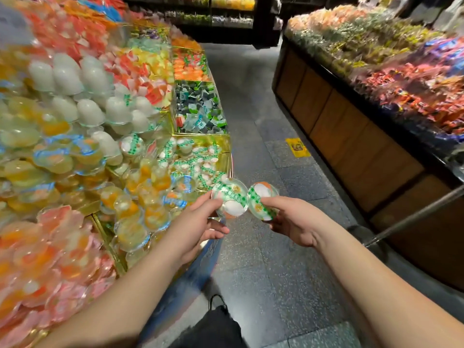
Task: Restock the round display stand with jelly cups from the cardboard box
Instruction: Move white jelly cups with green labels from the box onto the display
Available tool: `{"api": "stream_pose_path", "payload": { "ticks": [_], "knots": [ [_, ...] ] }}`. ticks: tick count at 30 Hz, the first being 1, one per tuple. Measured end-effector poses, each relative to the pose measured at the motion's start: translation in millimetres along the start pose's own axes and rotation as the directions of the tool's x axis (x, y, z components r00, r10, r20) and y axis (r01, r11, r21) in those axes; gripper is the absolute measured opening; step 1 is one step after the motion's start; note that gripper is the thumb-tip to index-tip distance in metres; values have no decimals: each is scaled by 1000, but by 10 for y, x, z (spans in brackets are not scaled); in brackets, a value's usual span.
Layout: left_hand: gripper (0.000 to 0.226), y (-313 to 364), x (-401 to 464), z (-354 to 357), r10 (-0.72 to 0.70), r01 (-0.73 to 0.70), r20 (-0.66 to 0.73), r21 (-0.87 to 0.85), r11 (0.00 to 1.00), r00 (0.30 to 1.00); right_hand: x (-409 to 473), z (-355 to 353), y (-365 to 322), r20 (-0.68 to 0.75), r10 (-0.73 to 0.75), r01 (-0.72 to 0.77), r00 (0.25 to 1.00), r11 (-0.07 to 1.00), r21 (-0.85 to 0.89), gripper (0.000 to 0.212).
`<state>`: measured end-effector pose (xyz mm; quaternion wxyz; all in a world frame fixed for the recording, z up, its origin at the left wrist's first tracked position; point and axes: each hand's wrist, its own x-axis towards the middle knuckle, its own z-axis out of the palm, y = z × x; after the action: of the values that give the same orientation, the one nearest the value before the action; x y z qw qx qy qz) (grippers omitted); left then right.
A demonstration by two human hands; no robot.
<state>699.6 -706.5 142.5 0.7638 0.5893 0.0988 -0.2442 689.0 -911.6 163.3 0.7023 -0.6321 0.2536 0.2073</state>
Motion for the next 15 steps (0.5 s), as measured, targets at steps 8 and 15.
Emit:
{"api": "stream_pose_path", "payload": {
  "ticks": [8,15],
  "knots": [
    [36,364,1043,196,-53,52,-83,-13,999,995,1061,-262,-668,17,97,-95,995,992,-87,16],
    [54,482,1625,129,-131,121,-221,-57,991,966,1897,-238,-1007,88,169,-154,982,976,-151,13]
  ]
}}
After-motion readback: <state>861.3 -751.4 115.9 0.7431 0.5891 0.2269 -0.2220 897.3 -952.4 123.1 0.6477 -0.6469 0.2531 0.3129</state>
